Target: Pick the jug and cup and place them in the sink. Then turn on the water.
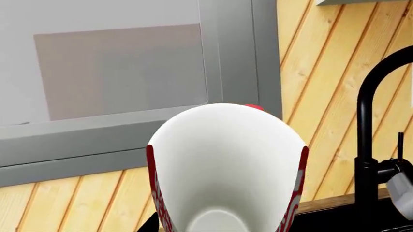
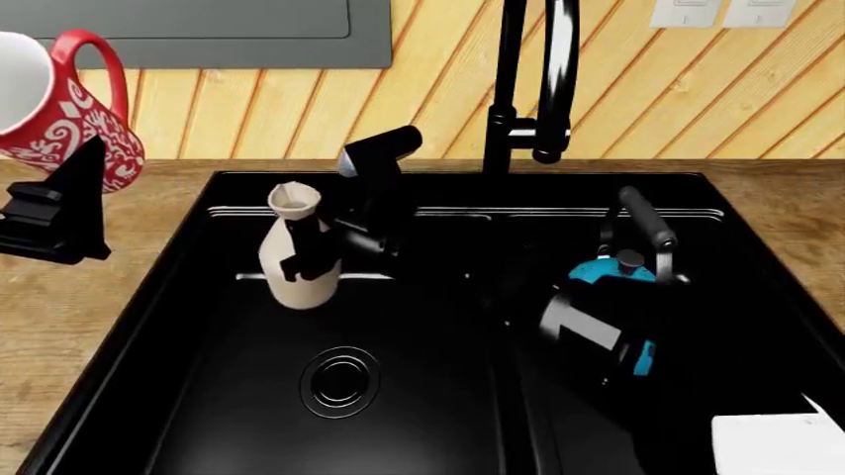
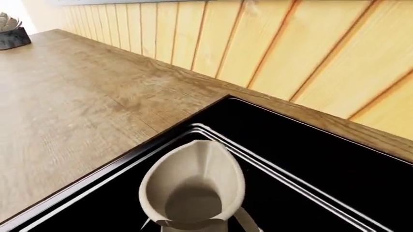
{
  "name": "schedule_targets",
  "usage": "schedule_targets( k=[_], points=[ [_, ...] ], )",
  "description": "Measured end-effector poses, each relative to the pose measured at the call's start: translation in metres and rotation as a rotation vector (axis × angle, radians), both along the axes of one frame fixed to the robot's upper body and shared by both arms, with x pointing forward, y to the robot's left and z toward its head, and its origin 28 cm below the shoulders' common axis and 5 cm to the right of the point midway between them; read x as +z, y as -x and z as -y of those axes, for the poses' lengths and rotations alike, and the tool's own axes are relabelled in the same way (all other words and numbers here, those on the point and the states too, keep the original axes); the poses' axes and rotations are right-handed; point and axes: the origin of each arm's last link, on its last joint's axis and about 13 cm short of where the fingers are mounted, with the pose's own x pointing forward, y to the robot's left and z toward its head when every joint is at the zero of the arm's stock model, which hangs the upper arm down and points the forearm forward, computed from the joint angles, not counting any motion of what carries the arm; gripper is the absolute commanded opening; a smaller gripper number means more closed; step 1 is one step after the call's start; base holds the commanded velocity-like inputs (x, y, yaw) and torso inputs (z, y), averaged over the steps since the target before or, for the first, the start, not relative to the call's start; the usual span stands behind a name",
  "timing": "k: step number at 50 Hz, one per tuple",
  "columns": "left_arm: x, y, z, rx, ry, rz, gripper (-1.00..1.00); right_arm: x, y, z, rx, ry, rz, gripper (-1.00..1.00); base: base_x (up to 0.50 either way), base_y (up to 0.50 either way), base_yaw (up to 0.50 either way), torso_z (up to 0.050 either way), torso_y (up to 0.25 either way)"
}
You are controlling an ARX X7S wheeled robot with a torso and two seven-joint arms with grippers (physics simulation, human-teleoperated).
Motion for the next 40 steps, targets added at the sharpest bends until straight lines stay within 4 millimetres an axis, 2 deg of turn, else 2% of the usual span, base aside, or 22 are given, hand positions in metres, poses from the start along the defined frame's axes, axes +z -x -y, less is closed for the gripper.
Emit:
schedule_targets(
  k=[27, 40],
  points=[
    [-0.005, -0.001, 0.001, -0.001, 0.002, -0.011, -1.0, -0.029, 0.018, -0.009, 0.072, 0.018, -0.089, -1.0, 0.0, 0.0, 0.0, 0.0, 0.002],
    [-0.004, 0.0, 0.0, -0.001, 0.002, -0.013, -1.0, -0.037, 0.025, -0.013, 0.109, 0.021, -0.114, -1.0, 0.0, 0.0, 0.0, 0.001, 0.002]
  ],
)
